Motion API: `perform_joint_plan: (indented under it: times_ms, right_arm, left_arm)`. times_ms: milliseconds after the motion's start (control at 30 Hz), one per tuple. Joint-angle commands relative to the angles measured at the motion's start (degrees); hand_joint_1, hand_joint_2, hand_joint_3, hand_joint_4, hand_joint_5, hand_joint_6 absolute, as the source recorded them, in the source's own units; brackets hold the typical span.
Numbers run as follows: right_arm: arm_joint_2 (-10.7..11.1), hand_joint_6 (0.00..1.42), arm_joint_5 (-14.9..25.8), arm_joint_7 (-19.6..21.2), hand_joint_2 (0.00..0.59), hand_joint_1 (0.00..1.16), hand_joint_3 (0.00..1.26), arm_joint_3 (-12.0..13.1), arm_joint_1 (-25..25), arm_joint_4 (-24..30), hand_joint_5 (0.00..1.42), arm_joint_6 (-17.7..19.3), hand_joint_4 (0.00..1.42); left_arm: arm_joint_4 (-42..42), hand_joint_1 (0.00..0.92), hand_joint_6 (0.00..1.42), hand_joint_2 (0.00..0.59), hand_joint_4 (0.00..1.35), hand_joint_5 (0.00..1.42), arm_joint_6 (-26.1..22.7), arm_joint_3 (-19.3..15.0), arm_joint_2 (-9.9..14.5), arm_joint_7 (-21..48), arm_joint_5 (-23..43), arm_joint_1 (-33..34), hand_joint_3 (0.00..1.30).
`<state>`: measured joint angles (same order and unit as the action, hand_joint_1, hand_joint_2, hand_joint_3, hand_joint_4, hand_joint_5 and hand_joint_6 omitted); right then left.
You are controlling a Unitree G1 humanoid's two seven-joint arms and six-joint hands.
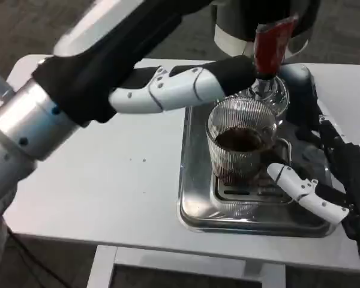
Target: Grasp the cup under the faucet to collect the drink, then remove the cup.
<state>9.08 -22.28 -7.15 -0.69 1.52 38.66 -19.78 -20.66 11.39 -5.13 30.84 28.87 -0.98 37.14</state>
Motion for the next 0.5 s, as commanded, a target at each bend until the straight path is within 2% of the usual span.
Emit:
perform_joint_plan:
  times_ms: [33, 233, 500]
  right_arm:
    - [-0.2, 0.24, 0.7, 0.6, 0.283, 0.52, 0.04, 0.2, -0.7, 0.3, 0.16, 0.8, 0.05]
    - [0.0, 0.24, 1.3, 0.7, 0.283, 0.52, 0.04, 0.5, -1.2, 0.6, 0.16, 0.9, 0.05]
    - [0.3, 0.27, 2.1, 0.9, 0.283, 0.52, 0.04, 0.9, -1.7, 0.8, 0.17, 1.4, 0.05]
  left_arm:
    - [-5.0, 0.0, 0.23, 0.098, 0.09, 0.21, -0.6, -3.9, 1.5, -0.8, 1.7, -5.0, 0.15]
    - [-9.5, 0.0, 0.24, 0.098, 0.1, 0.22, -1.9, -8.7, 2.5, -0.9, 2.0, -12.8, 0.15]
    - [-12.3, 0.0, 0.24, 0.097, 0.1, 0.22, -0.7, -13.7, 1.9, -1.7, 1.4, -25.1, 0.16]
